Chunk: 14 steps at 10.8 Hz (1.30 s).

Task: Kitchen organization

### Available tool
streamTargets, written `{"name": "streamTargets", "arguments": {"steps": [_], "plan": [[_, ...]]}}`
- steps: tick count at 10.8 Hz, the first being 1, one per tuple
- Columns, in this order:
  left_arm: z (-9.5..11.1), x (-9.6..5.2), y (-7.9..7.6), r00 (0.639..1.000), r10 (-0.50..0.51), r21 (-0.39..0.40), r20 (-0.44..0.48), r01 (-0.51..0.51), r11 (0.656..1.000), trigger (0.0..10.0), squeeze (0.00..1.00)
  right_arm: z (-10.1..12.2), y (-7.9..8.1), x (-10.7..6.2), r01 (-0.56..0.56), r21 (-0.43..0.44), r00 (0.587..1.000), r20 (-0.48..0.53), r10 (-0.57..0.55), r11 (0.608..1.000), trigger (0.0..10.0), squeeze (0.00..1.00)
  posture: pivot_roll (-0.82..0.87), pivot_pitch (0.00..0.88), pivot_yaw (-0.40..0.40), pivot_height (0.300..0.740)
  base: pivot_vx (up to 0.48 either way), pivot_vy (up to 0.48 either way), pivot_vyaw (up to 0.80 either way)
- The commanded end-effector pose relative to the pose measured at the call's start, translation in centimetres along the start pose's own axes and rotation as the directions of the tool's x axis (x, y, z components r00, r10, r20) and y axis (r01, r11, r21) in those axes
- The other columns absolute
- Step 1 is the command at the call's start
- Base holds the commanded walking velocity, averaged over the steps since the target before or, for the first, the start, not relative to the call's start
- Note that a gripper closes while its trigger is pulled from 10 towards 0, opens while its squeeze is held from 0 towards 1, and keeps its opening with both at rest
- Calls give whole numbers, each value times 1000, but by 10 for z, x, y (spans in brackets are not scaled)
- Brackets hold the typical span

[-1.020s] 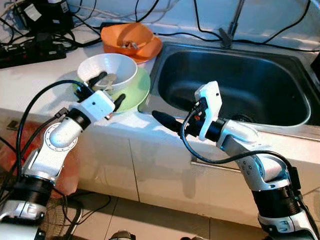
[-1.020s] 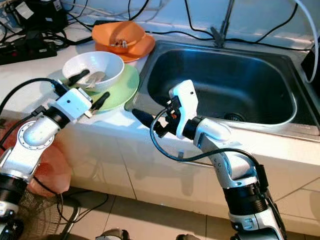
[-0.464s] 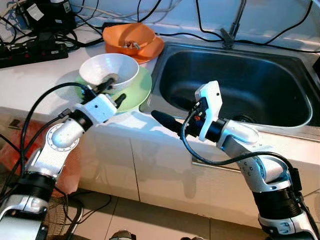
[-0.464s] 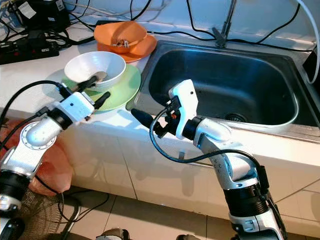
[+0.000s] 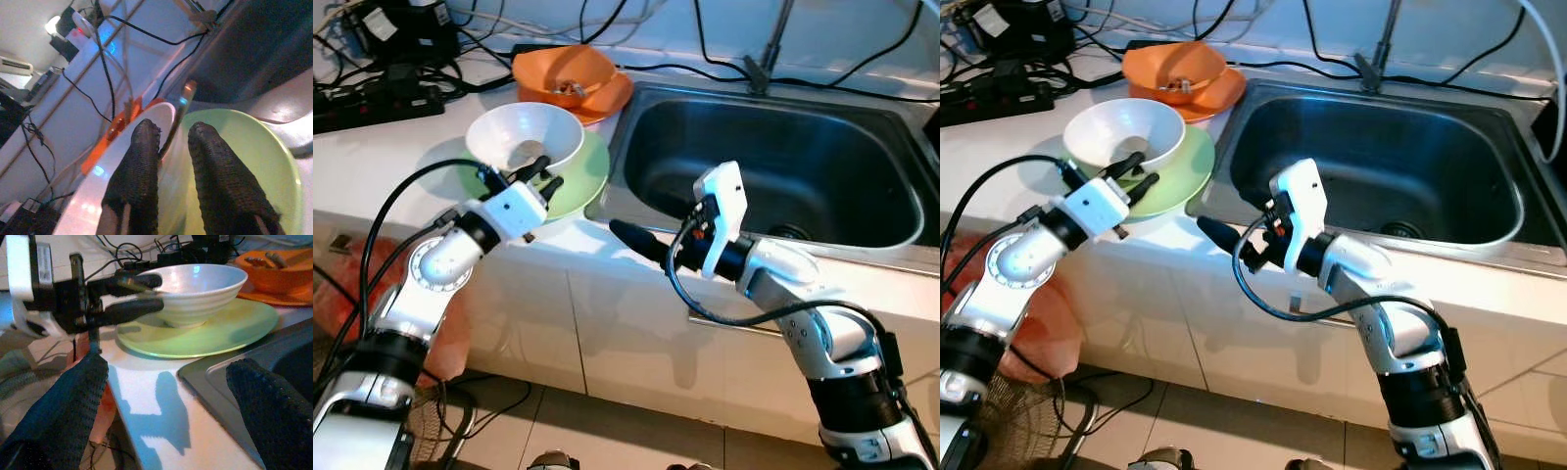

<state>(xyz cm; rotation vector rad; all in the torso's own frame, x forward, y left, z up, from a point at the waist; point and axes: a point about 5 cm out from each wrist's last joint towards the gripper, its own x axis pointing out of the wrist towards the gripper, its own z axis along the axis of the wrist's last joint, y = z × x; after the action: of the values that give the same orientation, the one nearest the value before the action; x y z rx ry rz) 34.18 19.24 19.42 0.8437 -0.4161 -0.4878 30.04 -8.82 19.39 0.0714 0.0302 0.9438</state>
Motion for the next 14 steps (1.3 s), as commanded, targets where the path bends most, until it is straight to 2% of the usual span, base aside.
{"name": "streamTargets", "arguments": {"steps": [1,3,7,9,10,11,12,13,14], "plan": [[1,3,-2,1000,-27,15,10,27,1000,0,0,2,0,-1,8,-9,1000,3,-8,1000,10000,0,99,77,20,740,0,0,0],[3,3,1,1000,-12,28,20,11,1000,0,0,1,0,-1,12,-9,1000,2,-12,1000,10000,0,100,78,19,740,0,0,0],[33,11,28,980,118,97,162,-135,986,0,0,-1,-1,2,20,-3,1000,0,-20,1000,10000,0,106,75,8,740,0,0,0],[34,11,28,977,126,105,172,-145,984,0,0,-1,-2,3,27,-4,1000,2,-27,1000,10000,0,106,71,9,740,0,0,0],[41,12,33,967,150,122,204,-177,977,0,0,-1,-2,3,36,-4,999,3,-36,999,10000,0,105,70,9,740,0,0,0],[58,17,45,943,203,98,264,-235,967,0,0,-2,-4,4,51,-3,999,6,-51,999,10000,0,105,70,9,740,0,0,0],[65,19,49,933,222,85,284,-255,963,0,0,-2,-5,4,57,-3,998,8,-57,998,10000,0,105,68,4,740,0,0,0],[95,35,72,876,355,-187,326,-308,933,0,0,0,-13,7,127,24,991,26,-128,992,10000,0,109,67,2,740,0,0,0],[109,47,83,846,427,-422,319,-277,863,0,0,1,-21,10,194,44,980,41,-196,980,10000,0,113,64,3,740,0,0,0]]}}
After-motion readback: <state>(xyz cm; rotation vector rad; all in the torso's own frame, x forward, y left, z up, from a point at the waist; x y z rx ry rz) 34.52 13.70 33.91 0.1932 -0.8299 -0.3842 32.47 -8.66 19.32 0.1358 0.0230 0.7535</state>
